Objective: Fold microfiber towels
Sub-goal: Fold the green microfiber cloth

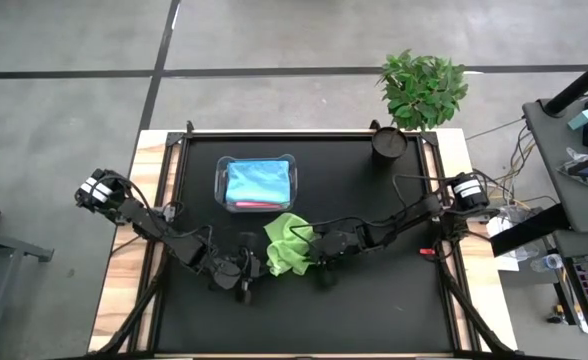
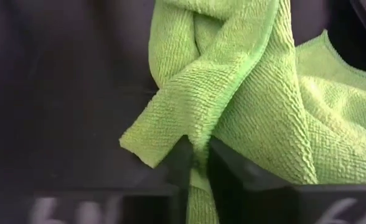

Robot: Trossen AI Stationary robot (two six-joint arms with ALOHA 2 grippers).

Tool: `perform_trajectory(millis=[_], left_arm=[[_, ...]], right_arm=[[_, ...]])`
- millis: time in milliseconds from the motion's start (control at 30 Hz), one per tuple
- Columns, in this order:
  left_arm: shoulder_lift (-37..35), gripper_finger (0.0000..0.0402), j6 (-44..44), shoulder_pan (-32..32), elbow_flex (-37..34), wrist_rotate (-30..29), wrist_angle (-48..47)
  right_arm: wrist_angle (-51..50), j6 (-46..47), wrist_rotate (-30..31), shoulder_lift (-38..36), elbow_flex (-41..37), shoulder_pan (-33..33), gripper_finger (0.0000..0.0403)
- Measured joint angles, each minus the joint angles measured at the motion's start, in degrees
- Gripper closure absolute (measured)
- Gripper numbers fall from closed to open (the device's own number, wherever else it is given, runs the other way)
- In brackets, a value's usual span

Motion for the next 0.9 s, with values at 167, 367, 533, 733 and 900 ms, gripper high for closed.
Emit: perform_trajectory(millis=[167, 367, 533, 733, 900], left_arm=[[-0.2, 0.0402, 0.3, 0.0, 0.1, -1.6, -0.1], [-6.5, 0.0402, 4.8, 0.0, 2.1, -1.8, -0.5], [-15.7, 0.0402, 7.4, 0.0, 2.7, -1.9, -1.0], [-26.2, 0.0401, 7.5, 0.0, 2.8, -3.0, -0.9], [-31.3, 0.0401, 7.5, 0.0, 2.7, -3.1, -0.9]], right_arm=[[-2.5, -1.1, -1.1, -1.8, 0.0, 0.0, 0.0392], [-15.3, -2.4, -1.0, -14.3, 0.0, 0.0, 0.0394], [-28.0, -1.7, 0.8, -30.2, 0.3, 0.9, 0.0394], [-43.9, 1.2, 5.6, -42.6, 5.8, 4.5, 0.0394], [-54.8, 0.0, 10.9, -45.0, 12.7, 7.3, 0.0394]])
